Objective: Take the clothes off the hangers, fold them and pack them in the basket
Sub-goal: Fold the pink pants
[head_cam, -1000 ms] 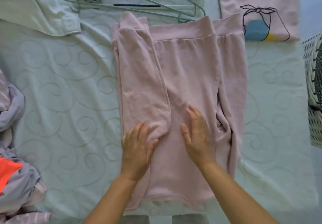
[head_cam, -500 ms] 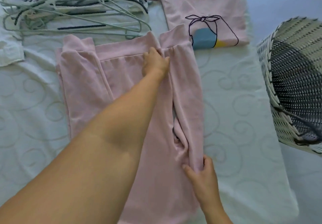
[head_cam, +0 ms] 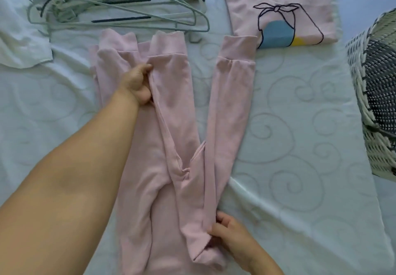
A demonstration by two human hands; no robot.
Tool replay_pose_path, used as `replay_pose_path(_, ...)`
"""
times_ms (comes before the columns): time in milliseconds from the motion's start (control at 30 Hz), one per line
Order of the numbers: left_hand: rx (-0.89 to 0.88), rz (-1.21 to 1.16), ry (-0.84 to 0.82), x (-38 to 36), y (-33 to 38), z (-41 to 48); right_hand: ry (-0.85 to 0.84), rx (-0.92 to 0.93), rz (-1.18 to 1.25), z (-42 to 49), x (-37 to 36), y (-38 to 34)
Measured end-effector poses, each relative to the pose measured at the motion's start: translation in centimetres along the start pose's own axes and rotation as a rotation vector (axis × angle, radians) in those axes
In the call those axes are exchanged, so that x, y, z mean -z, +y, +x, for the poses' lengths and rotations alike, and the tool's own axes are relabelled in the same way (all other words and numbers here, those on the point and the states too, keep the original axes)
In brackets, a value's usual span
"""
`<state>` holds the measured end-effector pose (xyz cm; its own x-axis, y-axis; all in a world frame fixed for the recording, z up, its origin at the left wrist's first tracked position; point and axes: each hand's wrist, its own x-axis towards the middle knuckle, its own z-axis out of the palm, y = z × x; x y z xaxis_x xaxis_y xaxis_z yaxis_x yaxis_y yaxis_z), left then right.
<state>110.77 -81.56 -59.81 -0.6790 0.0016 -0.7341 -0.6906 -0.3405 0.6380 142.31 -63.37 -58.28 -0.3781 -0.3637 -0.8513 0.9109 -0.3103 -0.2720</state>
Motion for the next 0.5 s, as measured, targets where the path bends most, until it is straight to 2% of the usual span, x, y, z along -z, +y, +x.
replay_pose_path(100,-0.08,-0.131,0.068,0.0,0.1,0.3,0.119,-0.008,0.068,1.0,0.0,1.3)
replay_pose_path(167,-0.139,-0.064,0.112,0.3,0.0,0.4,0.162,-0.01,0.059,0.9,-0.1,1.4)
replay_pose_path(267,-0.284,0.328,0.225,0.5,0.2,0.2,0.169,-0.045,0.013,0.6,-0.3,1.1)
replay_pose_path(367,-0.687,0.887,0.356,-0.1,0.3,-2.4,0.167,-0.075,-0.152,-0.1,-0.8,-0.9)
replay_pose_path(400,-0.812,0.97,0.323,-0.4,-0.6,-4.0,0.216,-0.06,-0.279,-0.2,-0.7,-2.0)
replay_pose_path(433,-0.839,0.998,0.221,-0.8,-2.0,-6.0,0.323,0.0,-0.439,-0.2,-0.6,-3.5)
replay_pose_path(500,-0.656,1.029,-0.094,-1.0,-6.3,-9.5,0.648,0.239,-0.793,0.1,-0.2,-7.3)
